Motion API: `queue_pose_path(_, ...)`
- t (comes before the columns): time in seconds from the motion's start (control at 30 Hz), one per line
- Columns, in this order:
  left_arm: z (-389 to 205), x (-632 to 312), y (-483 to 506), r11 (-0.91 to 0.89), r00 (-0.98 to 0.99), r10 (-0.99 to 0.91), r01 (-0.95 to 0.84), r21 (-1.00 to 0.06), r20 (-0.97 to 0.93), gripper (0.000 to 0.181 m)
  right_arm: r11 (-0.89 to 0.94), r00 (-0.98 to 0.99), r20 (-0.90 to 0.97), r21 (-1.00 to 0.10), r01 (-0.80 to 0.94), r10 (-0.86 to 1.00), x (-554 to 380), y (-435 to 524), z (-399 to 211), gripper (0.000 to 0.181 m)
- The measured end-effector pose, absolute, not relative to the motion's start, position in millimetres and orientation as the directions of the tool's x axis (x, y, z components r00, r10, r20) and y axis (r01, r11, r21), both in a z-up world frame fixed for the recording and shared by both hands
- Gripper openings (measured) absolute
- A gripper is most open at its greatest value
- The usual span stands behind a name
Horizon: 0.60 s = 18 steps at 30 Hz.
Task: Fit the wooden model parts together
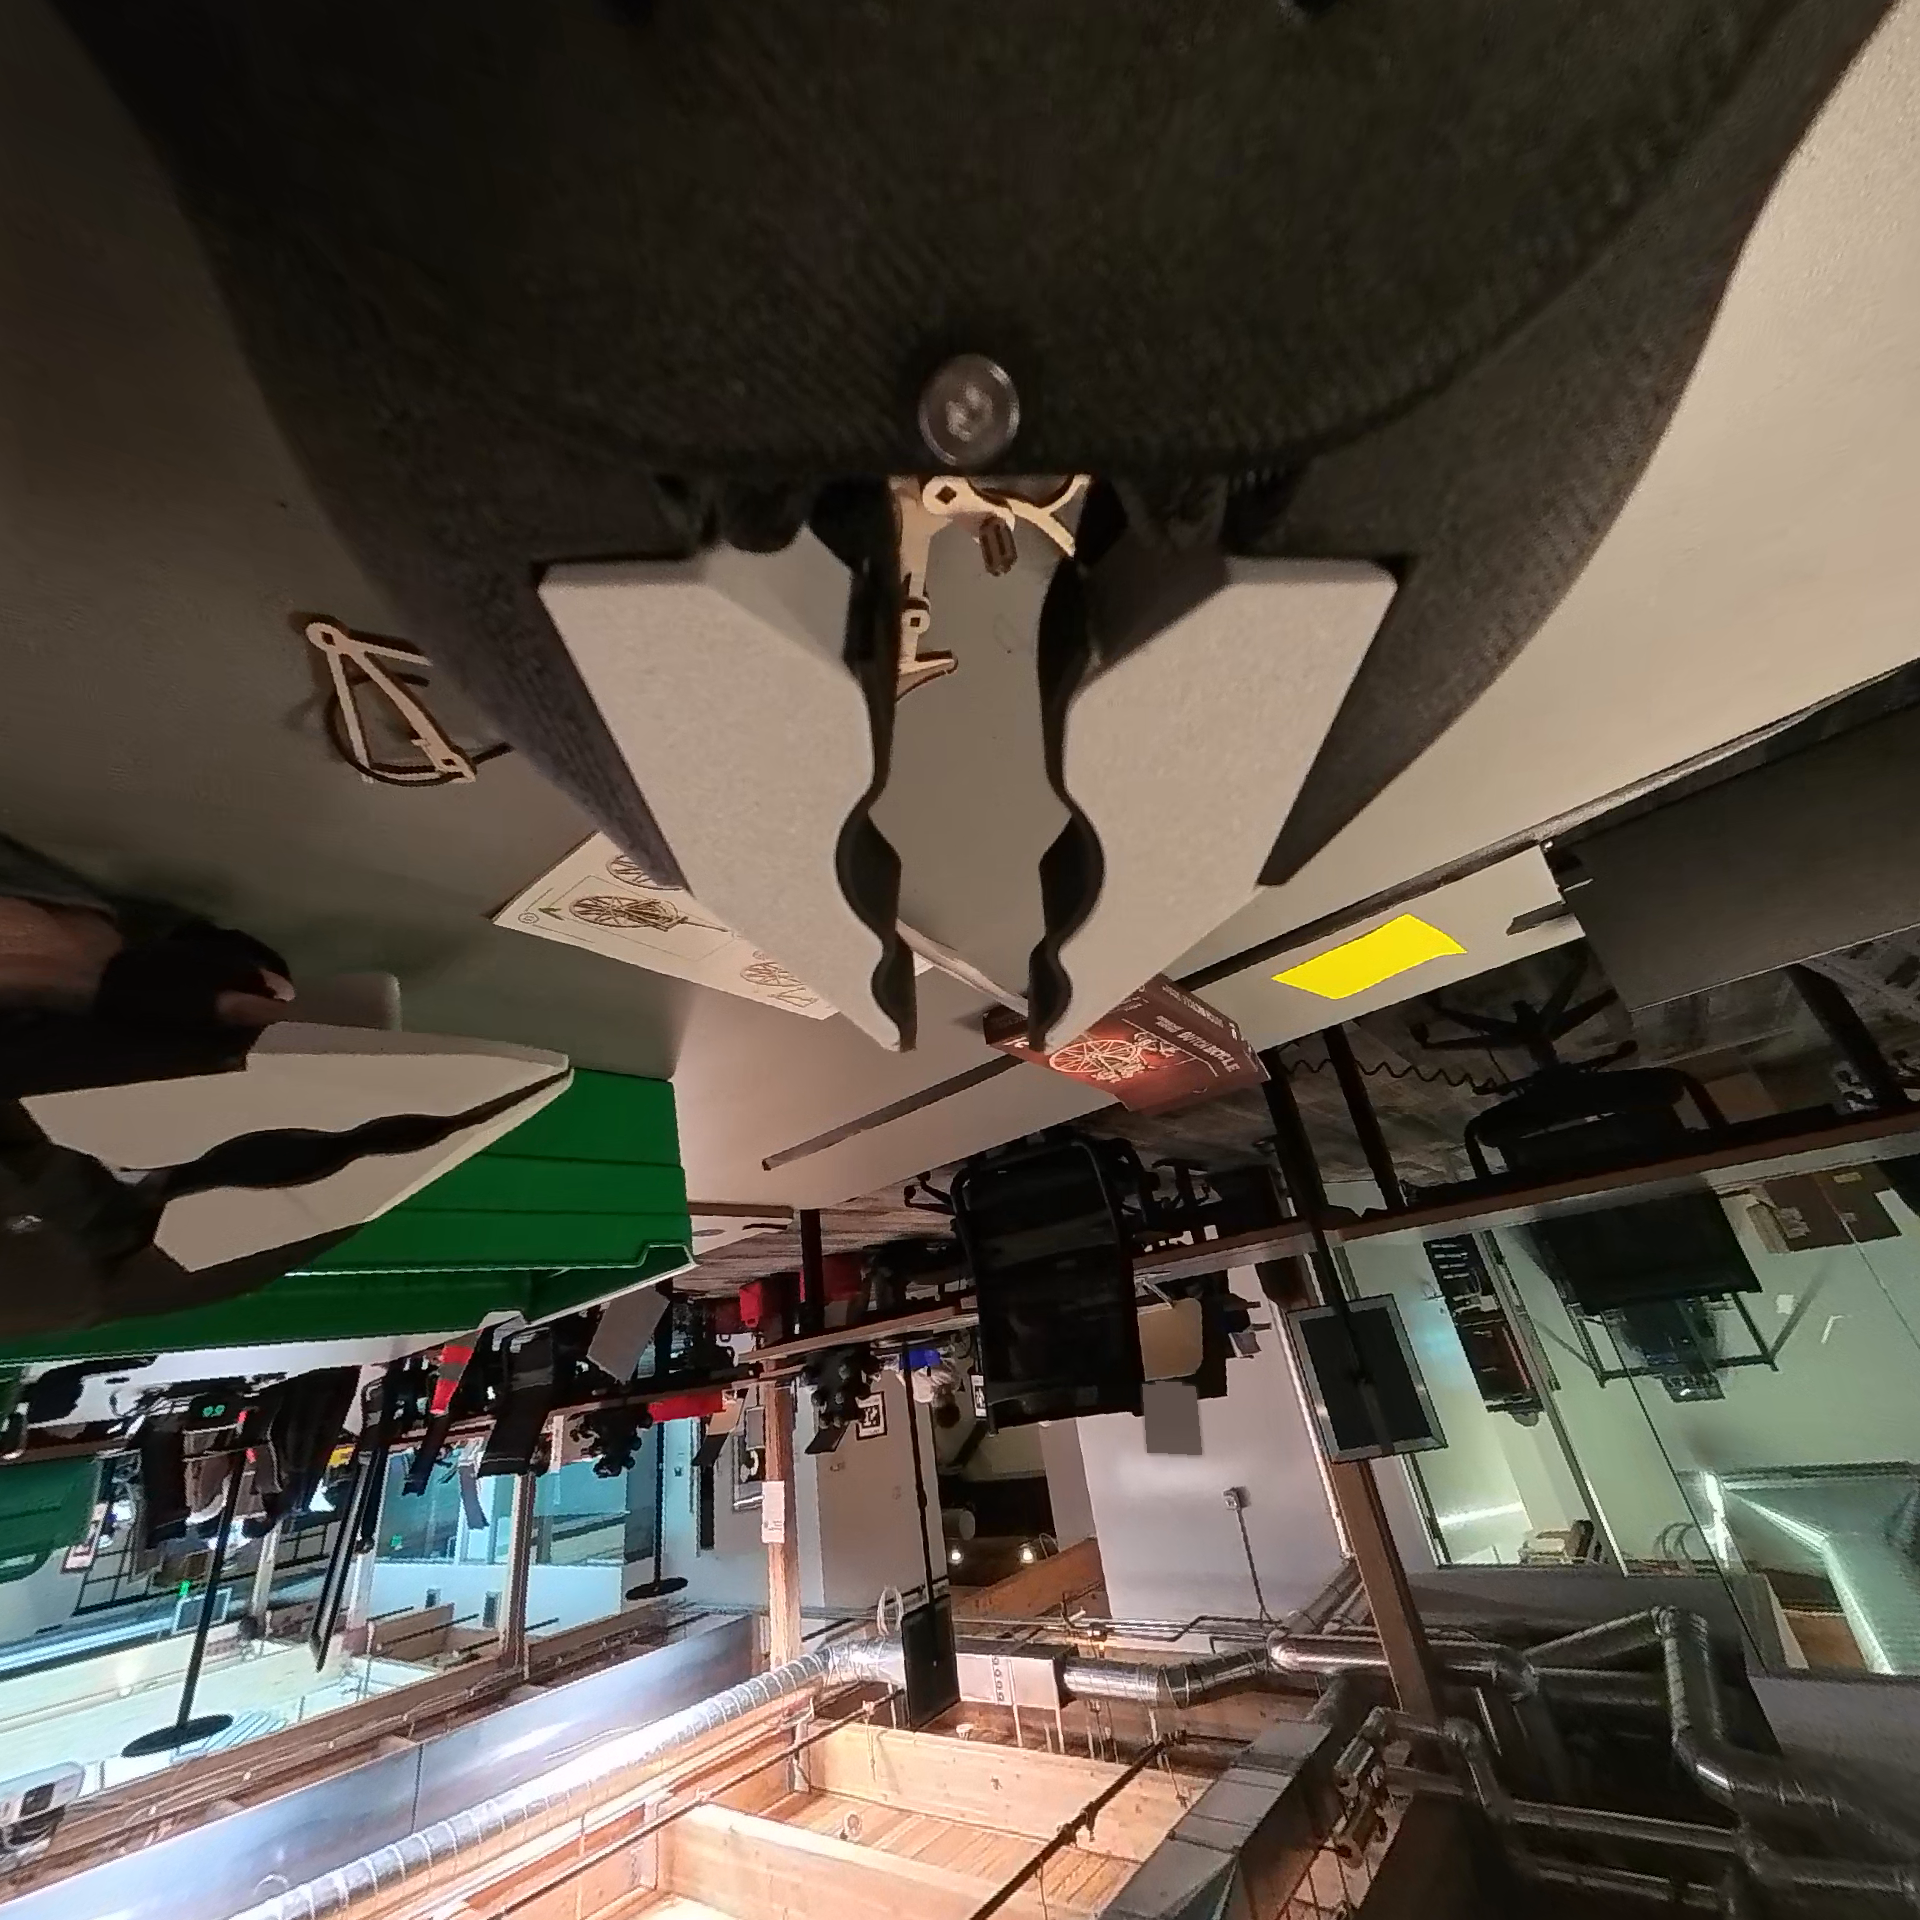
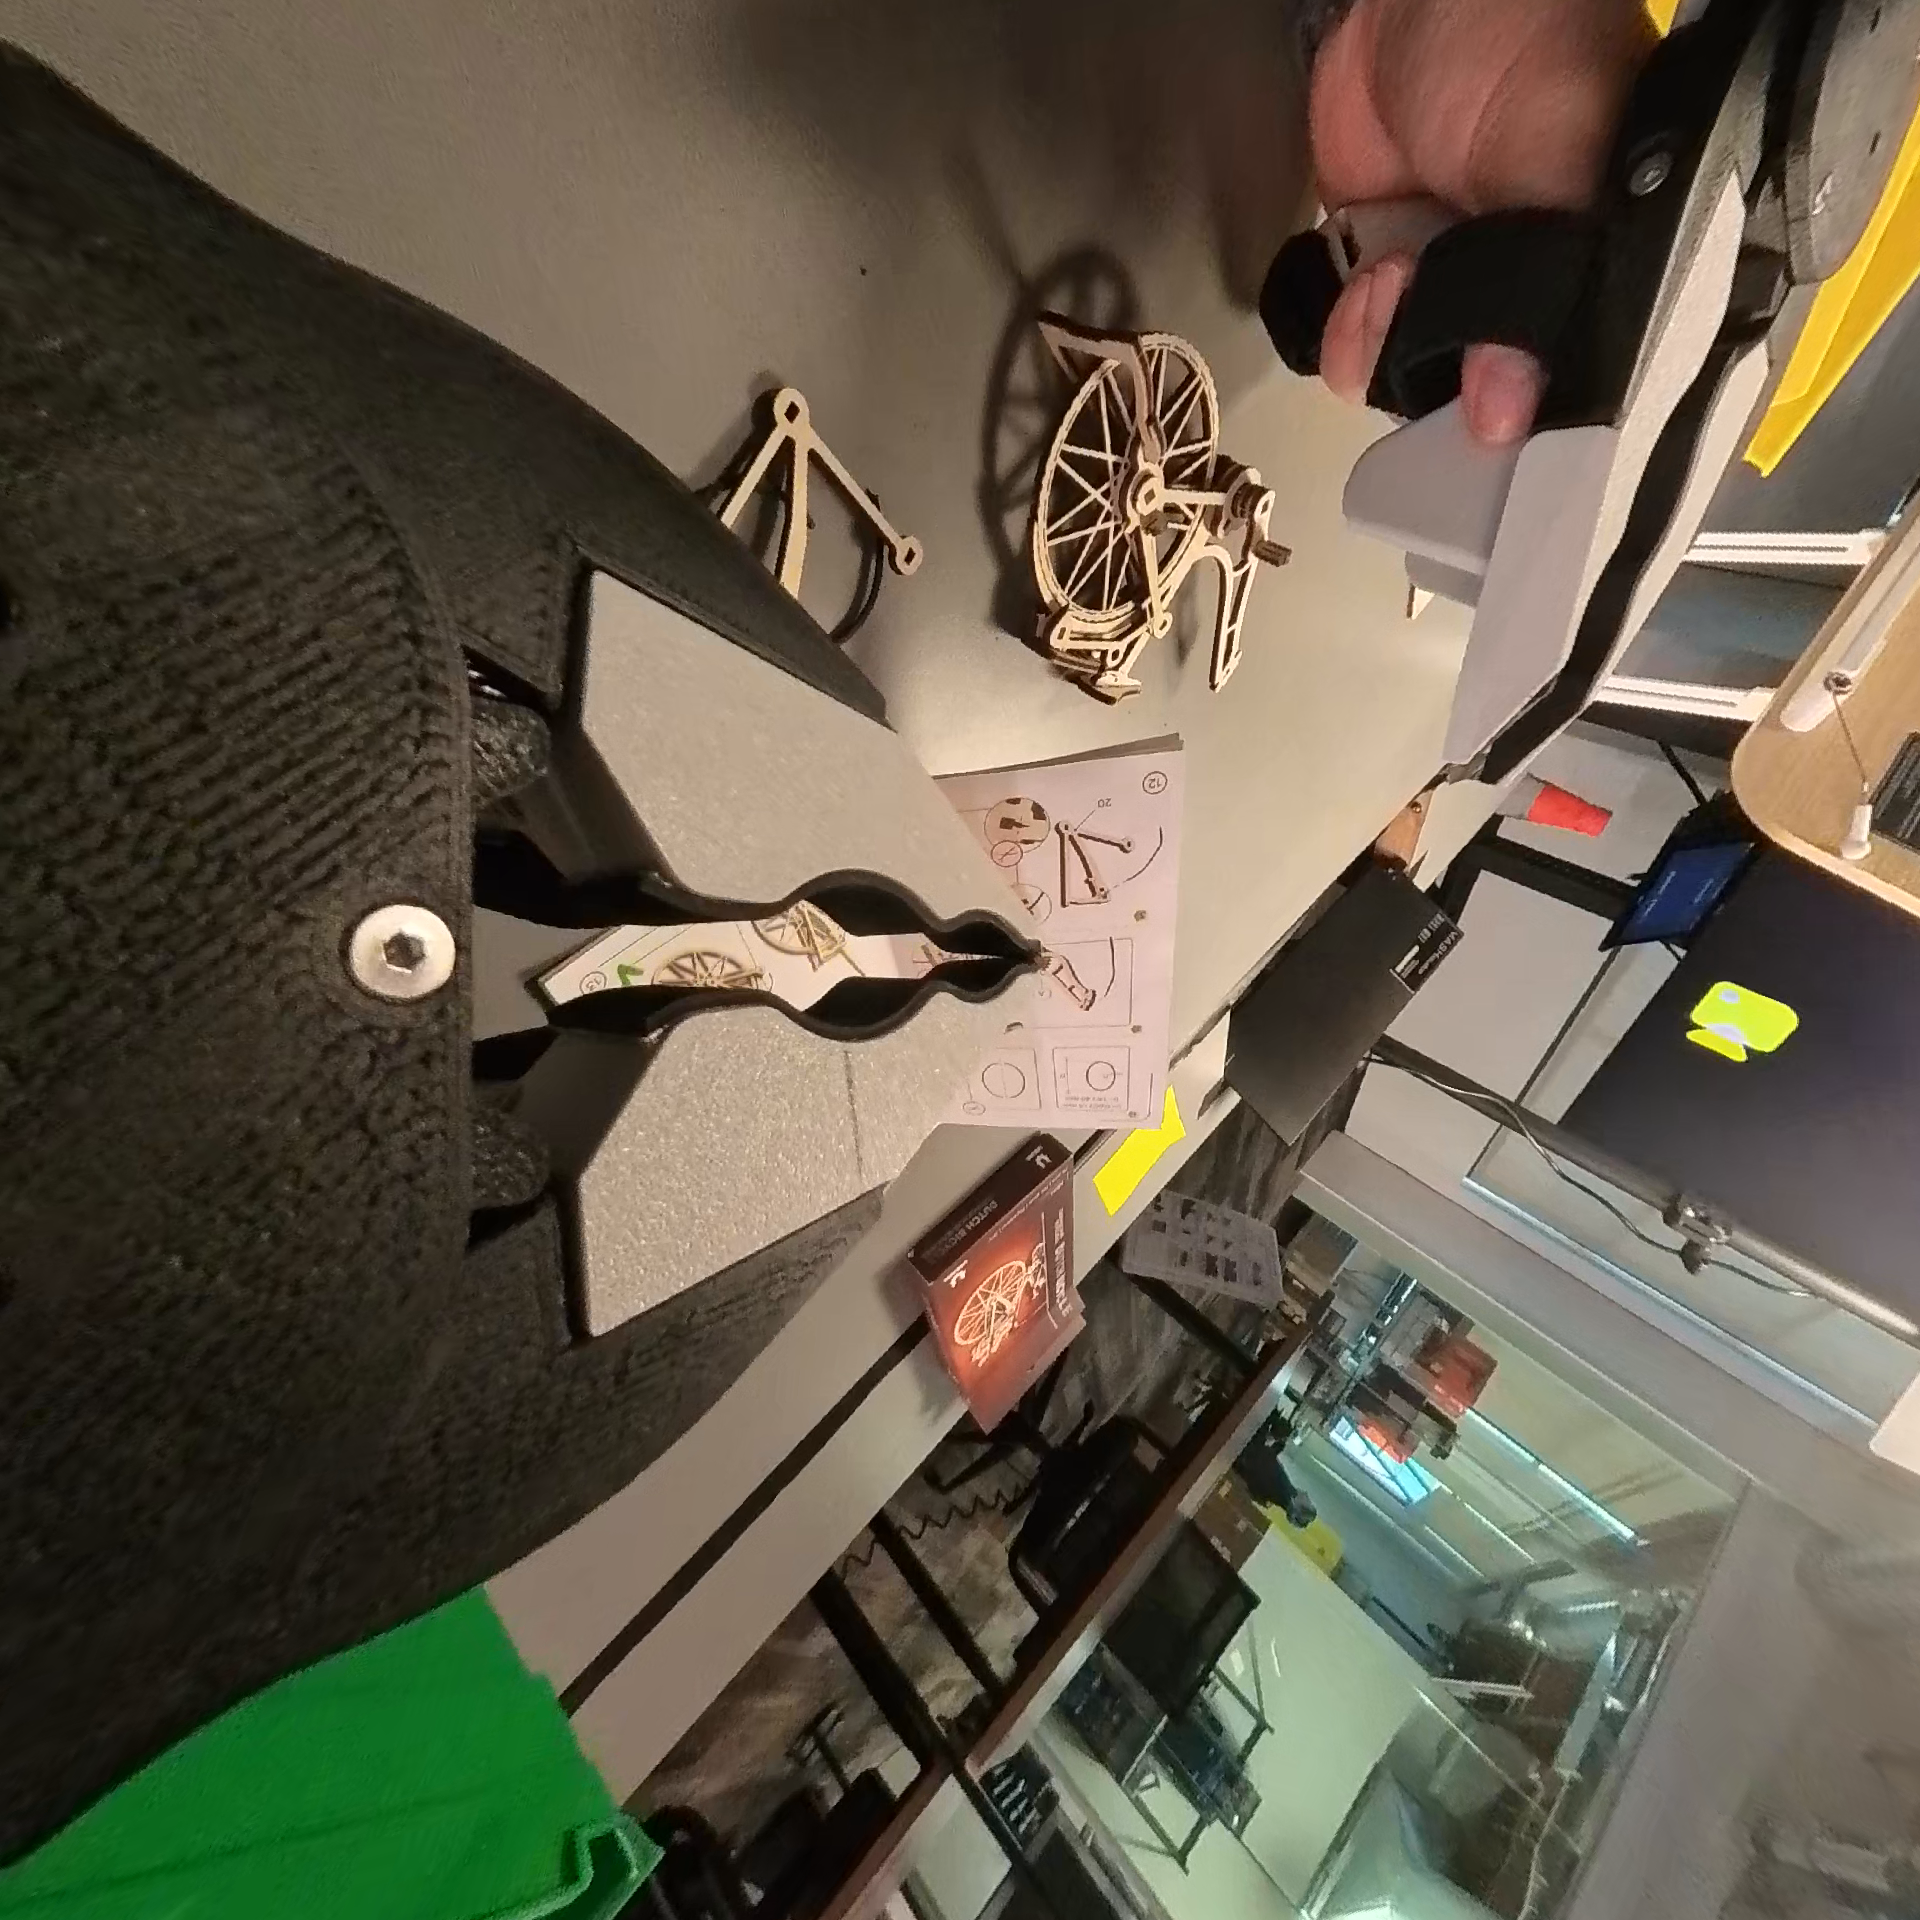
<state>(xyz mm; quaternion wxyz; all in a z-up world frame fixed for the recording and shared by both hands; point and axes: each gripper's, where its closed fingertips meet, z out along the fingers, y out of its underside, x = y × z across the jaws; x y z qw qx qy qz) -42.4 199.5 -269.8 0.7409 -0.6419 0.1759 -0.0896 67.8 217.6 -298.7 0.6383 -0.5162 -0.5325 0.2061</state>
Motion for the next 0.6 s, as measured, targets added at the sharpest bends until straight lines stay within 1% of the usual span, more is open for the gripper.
queue_pose_path(0.4, -271.1, -41.1, 201.6, 0.157, 0.921, -0.358, -0.103, -0.982, -0.154, 0.02, 0.378, 0.324, 0.466, -0.876, 0.299, 0.823, 64.6, 217.0, -303.6, 0.0)
queue_pose_path(0.6, -265.1, -39.9, 197.1, 0.19, 0.922, -0.339, -0.128, -0.973, -0.187, 0.021, 0.371, 0.346, 0.461, -0.88, 0.296, 0.817, 65.9, 221.1, -302.2, 0.0)
